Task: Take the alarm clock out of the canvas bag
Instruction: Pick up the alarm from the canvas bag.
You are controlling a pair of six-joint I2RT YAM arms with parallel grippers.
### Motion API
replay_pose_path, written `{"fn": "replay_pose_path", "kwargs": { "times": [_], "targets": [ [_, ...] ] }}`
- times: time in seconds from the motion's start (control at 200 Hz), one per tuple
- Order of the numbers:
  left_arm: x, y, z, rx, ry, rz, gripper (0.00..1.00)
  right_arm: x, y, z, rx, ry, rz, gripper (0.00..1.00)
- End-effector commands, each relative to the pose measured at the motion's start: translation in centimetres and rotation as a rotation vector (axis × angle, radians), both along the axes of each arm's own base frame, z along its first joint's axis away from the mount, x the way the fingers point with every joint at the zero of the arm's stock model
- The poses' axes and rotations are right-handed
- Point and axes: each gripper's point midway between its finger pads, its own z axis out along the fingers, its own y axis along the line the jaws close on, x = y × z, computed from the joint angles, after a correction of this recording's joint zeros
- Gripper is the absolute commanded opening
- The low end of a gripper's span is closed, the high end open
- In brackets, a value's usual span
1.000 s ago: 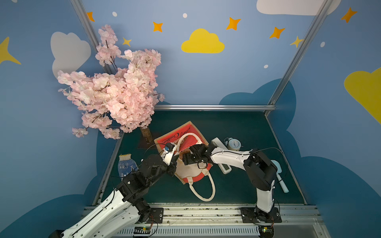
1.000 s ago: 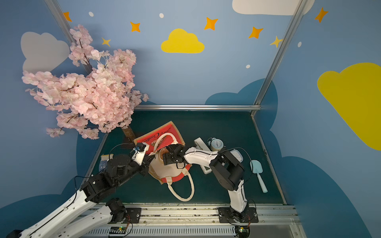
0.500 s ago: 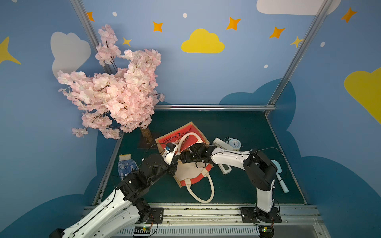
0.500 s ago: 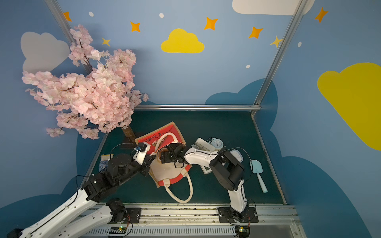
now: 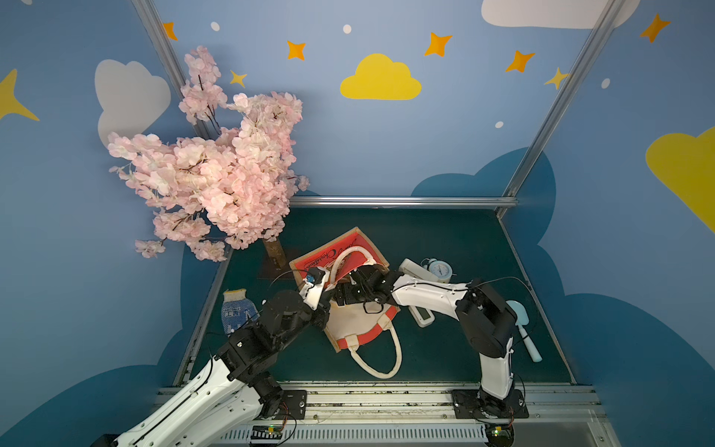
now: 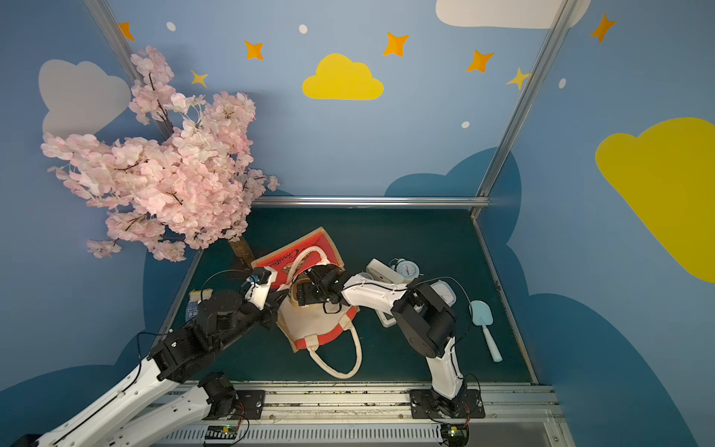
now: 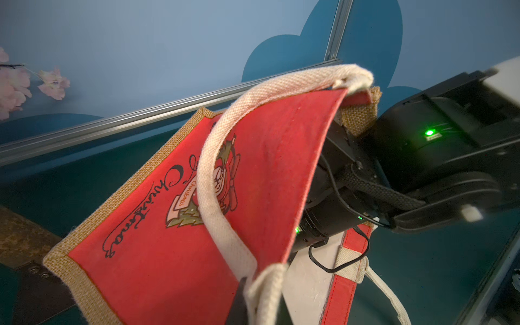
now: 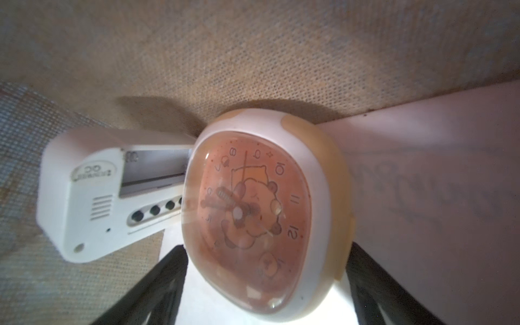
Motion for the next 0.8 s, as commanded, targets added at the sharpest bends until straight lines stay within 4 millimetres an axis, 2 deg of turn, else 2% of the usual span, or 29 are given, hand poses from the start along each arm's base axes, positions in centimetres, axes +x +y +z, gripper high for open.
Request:
{"fn": "replay_pose_path", "kwargs": {
  "times": [0.0,0.28,0.621,0.796],
  "targets": [
    [-0.4,0.6,1.0,-0.004,-0.016,0.007,0.11,0.9,0.5,0.2,-0.014,-0.007,0.002,0.88],
    [-0.9,-1.4,-0.7,-0.031,0.033,-0.081,0.10,0.7,1.2,-0.9,0.040,0.056,-0.026,0.90],
    [-1.0,-1.7,-1.2,-0.034,0.041,-0.082,0.10,-0.1,2.7,-2.7,0.150,0.171,-0.065,0.91],
    [-0.9,-1.2,-1.2,-0.022,0.031,-0.063,0.10,-0.7,3.1,-1.4,0.211,0.167,-0.034,0.87]
  ]
}}
